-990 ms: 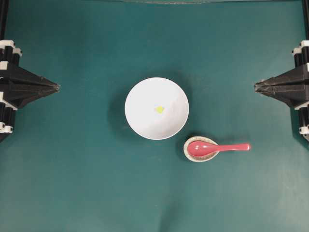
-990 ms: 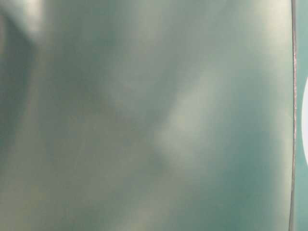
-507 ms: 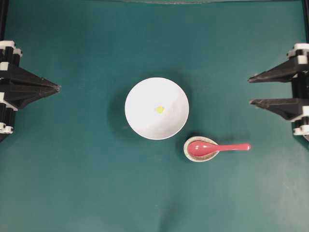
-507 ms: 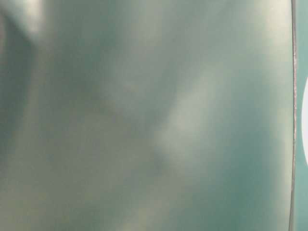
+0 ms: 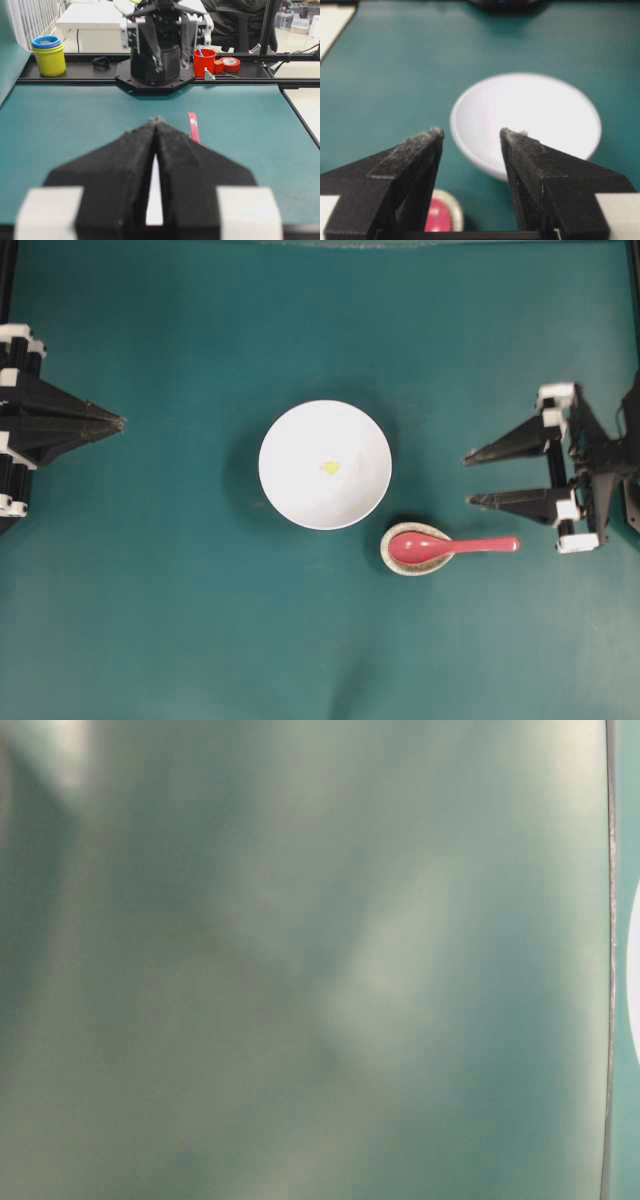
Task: Scoop the yellow hexagonal prism block from the bowl with a spoon using the right arm.
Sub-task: 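Move the right gripper left toward the red spoon's handle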
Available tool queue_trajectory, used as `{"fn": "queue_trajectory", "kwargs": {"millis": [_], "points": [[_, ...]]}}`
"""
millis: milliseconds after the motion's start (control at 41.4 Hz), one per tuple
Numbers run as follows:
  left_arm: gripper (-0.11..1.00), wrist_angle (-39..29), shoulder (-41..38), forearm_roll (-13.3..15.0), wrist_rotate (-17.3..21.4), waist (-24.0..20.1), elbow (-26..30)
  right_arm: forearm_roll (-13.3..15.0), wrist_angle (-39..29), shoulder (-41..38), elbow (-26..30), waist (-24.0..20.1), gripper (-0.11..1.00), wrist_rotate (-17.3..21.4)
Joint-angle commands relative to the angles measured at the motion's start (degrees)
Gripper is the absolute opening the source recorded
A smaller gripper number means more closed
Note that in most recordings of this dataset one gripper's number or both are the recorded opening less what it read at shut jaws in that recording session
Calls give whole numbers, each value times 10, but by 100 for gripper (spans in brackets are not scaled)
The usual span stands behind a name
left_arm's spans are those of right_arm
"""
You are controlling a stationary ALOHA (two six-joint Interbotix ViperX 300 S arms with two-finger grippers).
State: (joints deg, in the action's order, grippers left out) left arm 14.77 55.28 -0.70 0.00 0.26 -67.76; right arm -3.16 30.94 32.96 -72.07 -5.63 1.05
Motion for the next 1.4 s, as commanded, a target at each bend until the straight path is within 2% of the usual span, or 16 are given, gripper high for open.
{"fn": "queue_trajectory", "kwargs": {"millis": [0, 241, 531, 724, 990, 1376], "points": [[0, 3, -4, -1, 0, 1, 11, -14, 54, -31, -8, -18, 56, -1], [0, 4, -4, -1, 0, 1, 11, -75, 171, -120, -36, -73, 56, -1], [0, 5, -4, 0, 0, 2, 11, -157, 247, -229, -32, -146, 56, -1], [0, 6, -5, -1, 0, 2, 11, -222, 285, -296, -29, -200, 56, -1], [0, 7, -7, -1, 0, 1, 11, -251, 299, -359, -25, -229, 56, -1], [0, 8, -7, 0, 0, 1, 11, -253, 303, -390, -39, -236, 56, 10]]}}
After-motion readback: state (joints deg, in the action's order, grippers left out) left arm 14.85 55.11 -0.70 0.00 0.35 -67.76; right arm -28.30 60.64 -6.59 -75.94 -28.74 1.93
